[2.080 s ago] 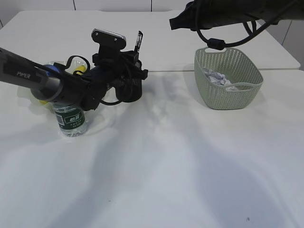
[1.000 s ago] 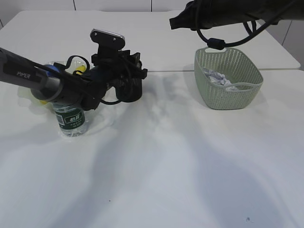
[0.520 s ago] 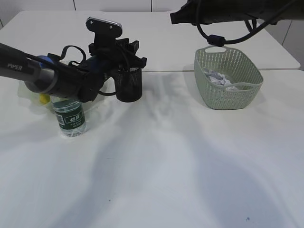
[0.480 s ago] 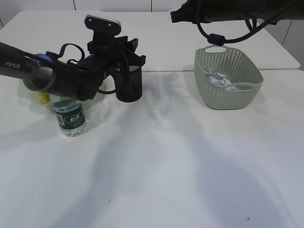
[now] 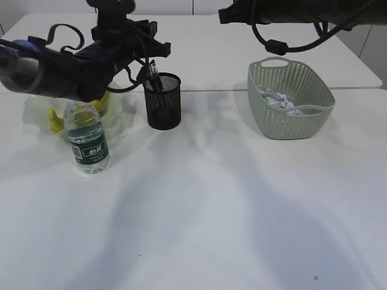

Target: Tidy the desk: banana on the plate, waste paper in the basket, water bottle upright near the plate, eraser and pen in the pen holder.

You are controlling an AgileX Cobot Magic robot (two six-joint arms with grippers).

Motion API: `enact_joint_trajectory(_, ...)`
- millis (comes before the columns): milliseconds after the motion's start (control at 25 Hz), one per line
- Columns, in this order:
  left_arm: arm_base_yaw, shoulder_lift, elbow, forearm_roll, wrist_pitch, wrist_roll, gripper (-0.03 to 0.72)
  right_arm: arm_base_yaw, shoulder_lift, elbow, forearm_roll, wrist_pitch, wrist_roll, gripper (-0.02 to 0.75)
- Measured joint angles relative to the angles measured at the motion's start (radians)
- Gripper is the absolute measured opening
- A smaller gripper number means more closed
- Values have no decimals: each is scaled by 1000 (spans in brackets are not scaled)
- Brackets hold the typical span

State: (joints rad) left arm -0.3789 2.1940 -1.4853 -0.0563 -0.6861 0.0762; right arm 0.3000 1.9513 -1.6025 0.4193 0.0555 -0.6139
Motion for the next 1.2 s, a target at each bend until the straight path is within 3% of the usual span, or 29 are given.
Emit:
enact_joint_trajectory(280,4,-96,0,-1,58,18,-18,0,-58,0,0,-10,-29,-16)
enact_joint_trajectory(560,19,-232,0,-1,165,31,-24,0,-147,2,-1,-17,-50,-16)
enact_joint_trajectory(760,75,-352,0,-1,325,46,-24,0,-232,34,-1,-9,-50,-16)
enact_joint_trajectory(960,134,-460,0,-4,404,100,-24,-1,-335,150,-1,-13,-52,-16)
enact_joint_trajectory(1200,151,-565,2,-4,504,128,-24,-1,-448,279,-1,-30,-88,-16)
